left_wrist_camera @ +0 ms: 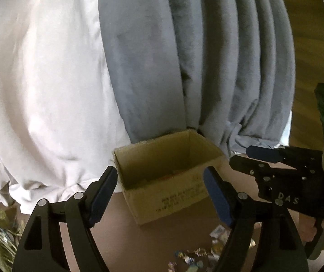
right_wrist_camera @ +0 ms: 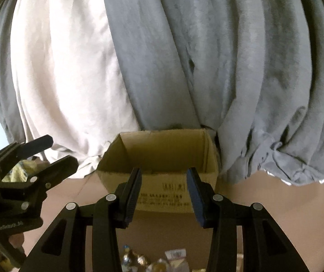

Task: Organize snacks
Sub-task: 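Move both tools back to the snack pile, then grasp the dark chocolate bar with the left tool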

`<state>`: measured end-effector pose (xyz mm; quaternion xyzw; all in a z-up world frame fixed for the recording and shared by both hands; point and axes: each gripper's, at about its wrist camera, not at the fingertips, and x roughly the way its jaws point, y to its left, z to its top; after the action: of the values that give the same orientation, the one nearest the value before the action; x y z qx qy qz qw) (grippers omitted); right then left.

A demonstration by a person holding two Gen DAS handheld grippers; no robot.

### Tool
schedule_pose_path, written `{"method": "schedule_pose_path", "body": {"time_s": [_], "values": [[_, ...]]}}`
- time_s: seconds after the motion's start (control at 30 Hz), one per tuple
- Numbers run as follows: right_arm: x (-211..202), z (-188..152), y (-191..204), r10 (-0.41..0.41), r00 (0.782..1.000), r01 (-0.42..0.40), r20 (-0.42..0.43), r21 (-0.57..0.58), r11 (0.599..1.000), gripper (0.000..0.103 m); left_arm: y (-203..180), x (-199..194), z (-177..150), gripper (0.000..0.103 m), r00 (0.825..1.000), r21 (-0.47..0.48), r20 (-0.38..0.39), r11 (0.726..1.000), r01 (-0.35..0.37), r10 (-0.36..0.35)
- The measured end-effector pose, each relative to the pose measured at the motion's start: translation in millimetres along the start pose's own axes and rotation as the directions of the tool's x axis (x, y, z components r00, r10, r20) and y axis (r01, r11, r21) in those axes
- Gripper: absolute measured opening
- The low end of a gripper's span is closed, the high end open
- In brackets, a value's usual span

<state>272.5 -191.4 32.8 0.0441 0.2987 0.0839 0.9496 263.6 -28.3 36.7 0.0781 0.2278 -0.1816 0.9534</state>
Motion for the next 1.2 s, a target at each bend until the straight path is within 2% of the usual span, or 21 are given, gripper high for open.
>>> {"method": "schedule_pose_path", "body": {"time_s": [0.2, 0.47, 0.67, 0.8, 0.83, 1.0, 1.07, 1.2], "values": [[-18, -29, 4, -0.002, 1.000, 0.002, -0.026, 0.009, 1.000, 0.042, -11, -22, -28, 0.078, 1.000, 0.024, 0.014, 1.000, -0.001, 0.000], [-25, -71, -1, 0.011, 0.995, -0.003, -0.103, 0.074, 0.997, 0.042, -31, -34, -61, 0.078, 0.999, 0.115, 0.017, 0.993, -0.031, 0.029], [-20, -98, -7, -0.002, 0.984, 0.021, -0.177, 0.107, 0.994, 0.042, -47, -32, -90, 0.076, 0.999, 0.183, -0.036, 0.983, -0.002, 0.009], [-16, -116, -9, 0.015, 0.973, 0.012, -0.230, 0.119, 0.993, 0.042, -55, -27, -108, 0.072, 0.996, 0.178, -0.089, 0.983, 0.044, -0.029], [-15, -119, -10, 0.020, 0.970, 0.011, -0.240, 0.123, 0.992, 0.042, -56, -25, -113, 0.068, 0.994, 0.171, -0.106, 0.984, 0.058, -0.041], [-8, -135, -11, 0.034, 0.957, 0.009, -0.290, 0.145, 0.989, 0.042, -61, -15, -135, 0.064, 0.979, 0.148, -0.186, 0.983, 0.107, -0.079], [-2, -142, -13, 0.041, 0.948, 0.011, -0.315, 0.160, 0.987, 0.042, -64, -11, -144, 0.058, 0.973, 0.149, -0.212, 0.981, 0.123, -0.090], [7, -152, -14, 0.031, 0.938, 0.025, -0.345, 0.157, 0.987, 0.042, -67, 0, -160, 0.051, 0.952, 0.128, -0.281, 0.978, 0.165, -0.124]]}}
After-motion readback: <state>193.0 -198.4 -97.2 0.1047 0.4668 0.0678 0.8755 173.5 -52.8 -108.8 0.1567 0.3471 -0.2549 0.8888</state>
